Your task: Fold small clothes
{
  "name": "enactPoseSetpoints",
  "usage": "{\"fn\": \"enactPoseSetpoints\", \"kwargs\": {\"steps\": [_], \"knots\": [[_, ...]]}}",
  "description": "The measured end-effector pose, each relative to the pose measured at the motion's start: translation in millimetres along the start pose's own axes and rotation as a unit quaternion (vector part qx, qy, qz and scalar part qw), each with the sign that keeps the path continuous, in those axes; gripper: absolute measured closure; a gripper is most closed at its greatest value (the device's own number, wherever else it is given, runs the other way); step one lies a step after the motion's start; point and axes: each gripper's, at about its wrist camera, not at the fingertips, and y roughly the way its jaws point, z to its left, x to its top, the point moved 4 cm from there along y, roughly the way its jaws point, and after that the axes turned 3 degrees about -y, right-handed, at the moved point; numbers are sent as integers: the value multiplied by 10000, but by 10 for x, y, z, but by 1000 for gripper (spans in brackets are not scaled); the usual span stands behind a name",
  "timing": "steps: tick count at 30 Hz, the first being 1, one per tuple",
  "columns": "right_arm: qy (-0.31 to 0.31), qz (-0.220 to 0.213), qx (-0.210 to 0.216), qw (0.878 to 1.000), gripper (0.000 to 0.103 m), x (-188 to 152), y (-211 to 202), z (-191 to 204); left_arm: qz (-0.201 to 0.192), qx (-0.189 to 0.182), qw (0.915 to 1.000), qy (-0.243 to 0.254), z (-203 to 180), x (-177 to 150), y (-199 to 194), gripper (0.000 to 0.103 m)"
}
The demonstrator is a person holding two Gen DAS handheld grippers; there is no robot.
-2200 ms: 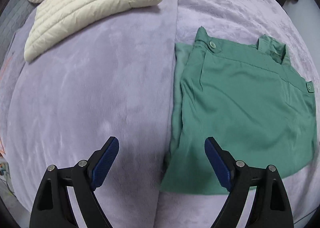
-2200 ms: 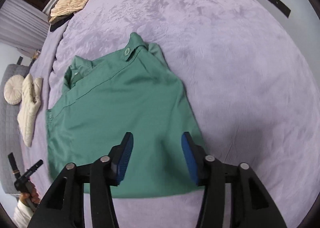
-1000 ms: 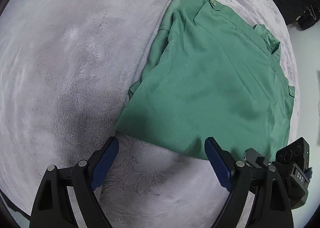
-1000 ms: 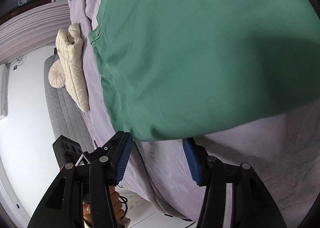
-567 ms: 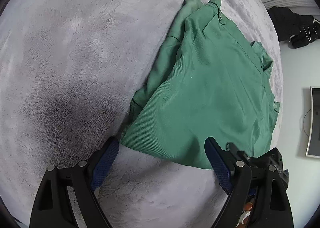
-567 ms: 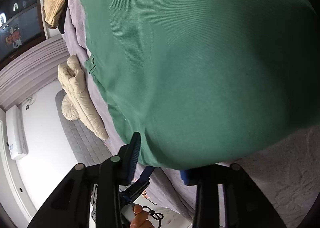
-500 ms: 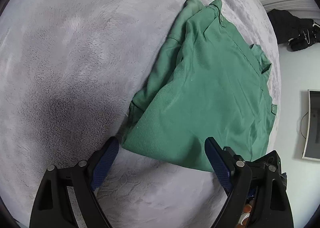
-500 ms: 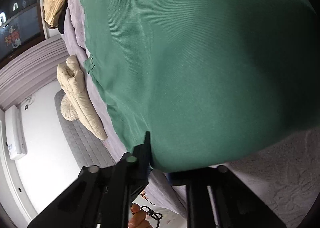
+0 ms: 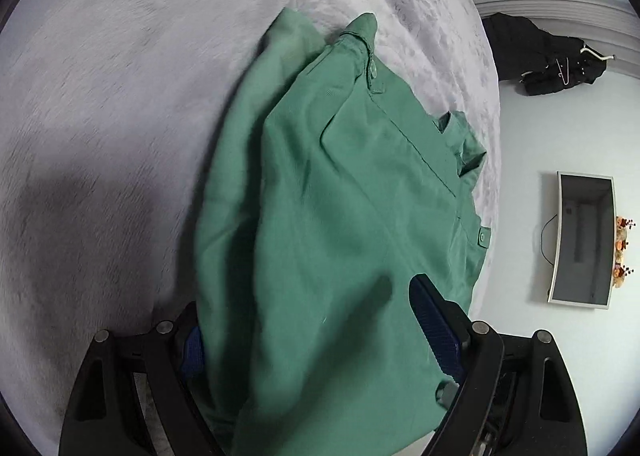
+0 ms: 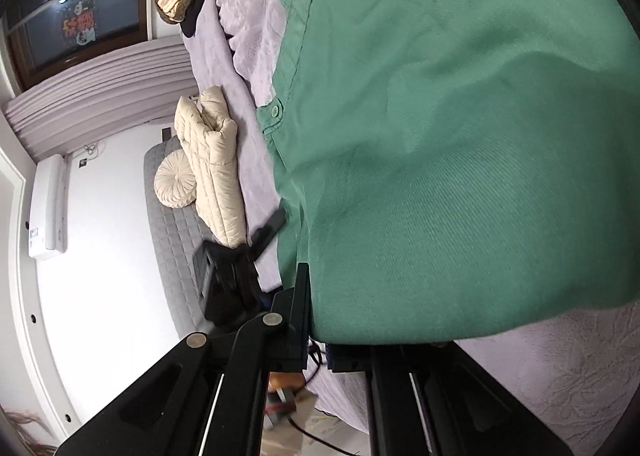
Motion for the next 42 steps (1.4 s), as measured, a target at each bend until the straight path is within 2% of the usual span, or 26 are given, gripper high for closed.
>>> {"fn": "enactPoseSetpoints", "kwargs": {"steps": [3,5,6,8,11,14,20,24,30,31,32,35,38,40,42], "knots": [[-18,175,-185,9997,97,-71,-8,-80,-45,484,9985,250,-104,57,120,19],[-117,409,-429,9982,96,-131,-24,-113,-62,877,9949,485,-136,39,169,50],[-234,585,-555,9965,93,-165,-40,-104,-71,1099,9921,607,-144,30,191,55],[-691,988,-966,9880,92,-219,-86,-54,-94,1191,9897,783,-151,10,186,67],[-1415,1232,-1386,9724,92,-221,-289,81,-127,1299,9872,921,-183,6,169,67],[-1668,961,-1606,9681,92,-14,-558,157,-147,1480,9838,999,-219,3,183,67],[-1924,320,-2312,9531,91,617,-699,217,-158,1683,9805,1000,-264,7,253,67],[-2055,244,-2673,9411,92,800,-669,188,-183,1788,9788,981,-290,14,293,67],[-2091,15,-2919,9333,92,918,-649,89,-239,1918,9756,1043,-374,25,376,67],[-2065,11,-2887,9349,92,918,-626,58,-280,1936,9745,1097,-396,19,376,73],[-2024,43,-2896,9355,92,933,-603,4,-346,1899,9745,1142,-419,18,369,84],[-1917,257,-3041,9328,95,963,-454,-237,-459,1770,9761,1177,-515,7,305,89],[-1972,273,-3106,9295,100,1000,-381,-383,-586,1464,9781,1360,-740,-28,194,89],[-2013,270,-3070,9298,100,1007,-373,-411,-660,1303,9756,1638,-1012,-83,120,89],[-2182,266,-3100,9250,100,991,-365,-405,-717,1227,9714,1904,-1282,-143,87,89]]}}
